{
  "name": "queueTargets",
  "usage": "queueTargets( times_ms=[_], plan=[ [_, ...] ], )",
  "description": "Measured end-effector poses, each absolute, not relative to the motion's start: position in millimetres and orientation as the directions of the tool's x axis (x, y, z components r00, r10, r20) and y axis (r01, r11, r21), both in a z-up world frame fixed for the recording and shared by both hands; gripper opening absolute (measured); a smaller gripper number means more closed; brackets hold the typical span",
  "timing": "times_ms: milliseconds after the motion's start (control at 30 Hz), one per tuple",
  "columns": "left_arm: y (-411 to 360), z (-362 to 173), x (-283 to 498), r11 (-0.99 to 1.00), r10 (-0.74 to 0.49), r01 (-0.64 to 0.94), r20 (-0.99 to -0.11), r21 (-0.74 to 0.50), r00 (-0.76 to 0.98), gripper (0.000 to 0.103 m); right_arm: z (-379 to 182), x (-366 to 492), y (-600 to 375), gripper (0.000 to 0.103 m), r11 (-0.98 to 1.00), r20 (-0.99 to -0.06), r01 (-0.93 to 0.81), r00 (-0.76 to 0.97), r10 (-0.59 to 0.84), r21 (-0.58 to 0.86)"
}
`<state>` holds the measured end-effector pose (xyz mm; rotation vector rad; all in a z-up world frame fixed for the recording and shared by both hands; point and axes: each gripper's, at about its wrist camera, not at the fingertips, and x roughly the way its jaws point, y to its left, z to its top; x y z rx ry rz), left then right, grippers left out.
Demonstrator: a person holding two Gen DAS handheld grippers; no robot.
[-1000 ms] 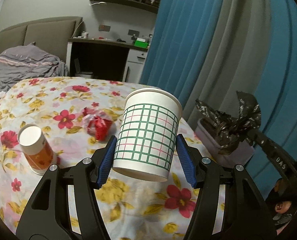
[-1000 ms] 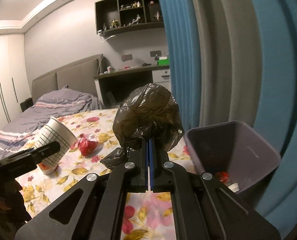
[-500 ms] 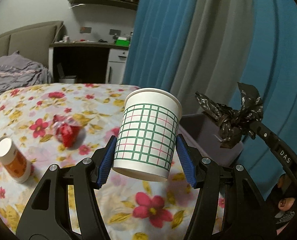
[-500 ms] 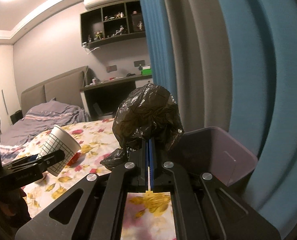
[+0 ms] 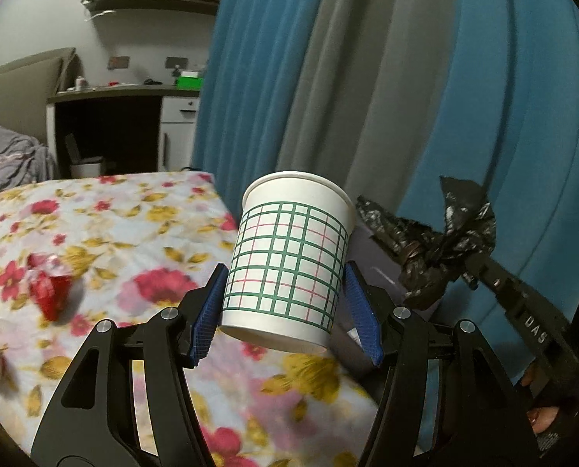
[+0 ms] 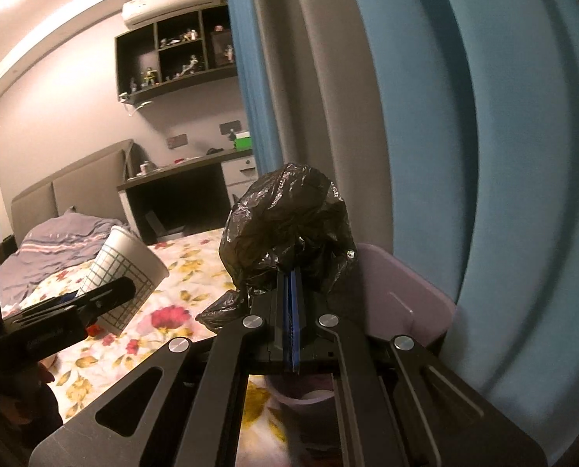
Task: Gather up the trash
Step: 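Carry the checked cup and black bag over the grey bin and release both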
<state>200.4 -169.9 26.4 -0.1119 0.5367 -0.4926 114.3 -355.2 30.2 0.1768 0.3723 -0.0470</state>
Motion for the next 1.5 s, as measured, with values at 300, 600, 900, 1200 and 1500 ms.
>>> queueTargets(
  times_ms=[300, 600, 900, 1200, 1500],
  plan=[
    [-217.1, 18.5, 221.1, 0.842, -0.535, 0.489, -0.478, -0.229, 0.697, 0.059, 22.8, 125.9, -368.3, 0.002, 0.978, -0.390, 0.121, 0.920, -0.047, 0.167],
    [-242.8, 11.2, 233.1, 0.815, -0.571, 0.528, -0.489, -0.239, 0.660, 0.059, 19.4, 140.8, -363.8, 0.002, 0.976, -0.416, 0.147, 0.907, -0.067, 0.162],
    [-247.5, 5.3, 241.1, 0.805, -0.584, 0.541, -0.494, -0.244, 0.644, 0.059, 12.7, 156.2, -367.0, 0.002, 0.973, -0.445, 0.160, 0.893, -0.071, 0.165],
    [-251.4, -0.4, 246.7, 0.799, -0.589, 0.549, -0.504, -0.246, 0.631, 0.059, 6.7, 170.1, -371.4, 0.002, 0.972, -0.476, 0.171, 0.877, -0.074, 0.164],
    [-253.7, -8.0, 252.6, 0.794, -0.596, 0.549, -0.517, -0.262, 0.614, 0.059, 5.0, 183.5, -374.0, 0.002, 0.972, -0.497, 0.170, 0.865, -0.068, 0.164]
  ],
)
